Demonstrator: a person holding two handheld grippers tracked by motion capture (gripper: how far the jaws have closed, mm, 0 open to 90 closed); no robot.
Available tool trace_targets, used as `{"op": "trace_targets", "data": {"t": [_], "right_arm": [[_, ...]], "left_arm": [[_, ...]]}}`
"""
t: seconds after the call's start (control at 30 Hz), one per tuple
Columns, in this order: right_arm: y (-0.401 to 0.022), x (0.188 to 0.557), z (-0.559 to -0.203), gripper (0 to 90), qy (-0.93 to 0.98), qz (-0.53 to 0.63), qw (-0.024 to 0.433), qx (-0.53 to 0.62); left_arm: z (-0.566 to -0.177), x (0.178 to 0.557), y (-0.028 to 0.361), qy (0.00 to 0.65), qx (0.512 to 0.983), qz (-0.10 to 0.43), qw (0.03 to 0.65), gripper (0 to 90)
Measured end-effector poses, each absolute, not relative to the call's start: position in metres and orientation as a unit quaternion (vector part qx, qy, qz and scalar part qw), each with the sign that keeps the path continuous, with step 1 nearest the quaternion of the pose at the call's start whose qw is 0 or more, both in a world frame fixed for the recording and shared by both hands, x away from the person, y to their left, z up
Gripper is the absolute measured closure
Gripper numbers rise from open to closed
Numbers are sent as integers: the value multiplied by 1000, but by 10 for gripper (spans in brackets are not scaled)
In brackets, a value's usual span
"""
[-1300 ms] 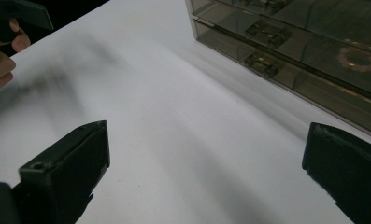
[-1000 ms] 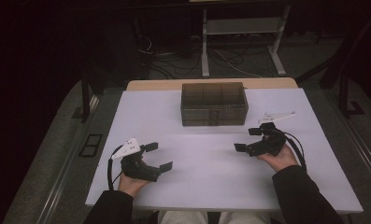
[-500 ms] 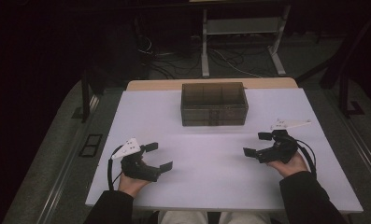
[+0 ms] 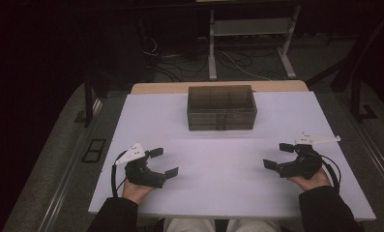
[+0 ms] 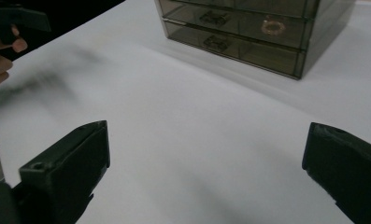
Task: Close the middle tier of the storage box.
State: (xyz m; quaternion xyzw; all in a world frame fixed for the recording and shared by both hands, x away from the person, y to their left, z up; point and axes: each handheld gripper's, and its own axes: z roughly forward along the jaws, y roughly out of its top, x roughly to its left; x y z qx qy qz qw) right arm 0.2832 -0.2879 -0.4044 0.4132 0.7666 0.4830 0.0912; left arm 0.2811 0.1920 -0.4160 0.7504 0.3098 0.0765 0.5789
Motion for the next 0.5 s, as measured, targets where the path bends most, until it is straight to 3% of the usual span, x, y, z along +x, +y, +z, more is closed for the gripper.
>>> {"op": "trace_targets", "data": {"t": [0.5], "right_arm": [[-302,255,-416,3,747,492,113,433]], "left_arm": [[-417,280,197,322,745,71,580,0]]}}
